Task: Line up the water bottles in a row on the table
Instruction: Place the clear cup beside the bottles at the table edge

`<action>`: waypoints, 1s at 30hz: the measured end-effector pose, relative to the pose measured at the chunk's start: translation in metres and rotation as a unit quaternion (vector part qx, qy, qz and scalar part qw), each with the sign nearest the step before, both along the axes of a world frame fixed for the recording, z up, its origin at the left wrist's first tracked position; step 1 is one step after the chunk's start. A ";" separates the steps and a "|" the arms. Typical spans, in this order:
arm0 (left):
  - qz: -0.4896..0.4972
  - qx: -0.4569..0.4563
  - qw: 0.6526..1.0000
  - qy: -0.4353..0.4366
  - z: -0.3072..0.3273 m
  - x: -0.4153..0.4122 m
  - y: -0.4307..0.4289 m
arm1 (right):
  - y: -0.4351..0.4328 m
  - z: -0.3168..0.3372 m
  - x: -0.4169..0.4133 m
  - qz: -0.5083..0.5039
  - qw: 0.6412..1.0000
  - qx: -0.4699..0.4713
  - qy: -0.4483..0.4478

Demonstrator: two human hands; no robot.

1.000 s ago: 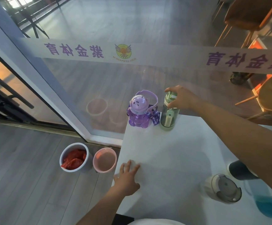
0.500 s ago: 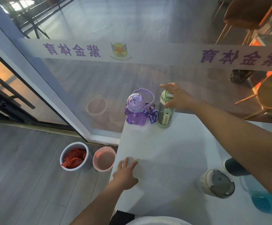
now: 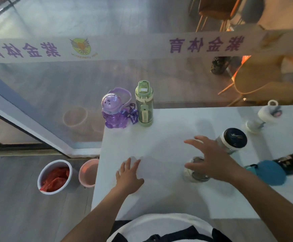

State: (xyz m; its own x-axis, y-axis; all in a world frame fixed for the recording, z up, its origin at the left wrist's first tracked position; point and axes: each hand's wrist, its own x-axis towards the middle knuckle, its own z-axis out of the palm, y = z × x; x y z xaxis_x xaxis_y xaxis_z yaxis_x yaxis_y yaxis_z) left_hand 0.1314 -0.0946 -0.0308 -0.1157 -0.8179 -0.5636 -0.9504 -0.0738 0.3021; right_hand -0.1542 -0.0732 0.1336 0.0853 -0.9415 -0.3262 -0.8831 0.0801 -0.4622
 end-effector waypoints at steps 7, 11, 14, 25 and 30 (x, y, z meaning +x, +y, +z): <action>-0.004 -0.039 0.999 -0.038 -0.010 -0.017 0.023 | 0.048 -0.048 -0.019 0.054 0.995 0.009 0.079; -0.013 -0.036 0.998 -0.046 -0.010 -0.019 0.023 | 0.036 -0.053 -0.022 0.056 0.996 -0.013 0.062; -0.020 -0.016 0.998 -0.052 -0.008 -0.017 0.020 | 0.015 -0.043 -0.024 0.041 0.998 0.016 0.048; -0.033 0.001 0.998 -0.048 -0.008 -0.012 0.016 | -0.157 -0.030 -0.003 -0.055 0.996 -0.069 -0.013; -0.022 -0.010 0.999 -0.033 -0.015 -0.007 0.020 | -0.213 -0.047 0.011 -0.071 0.996 -0.046 -0.011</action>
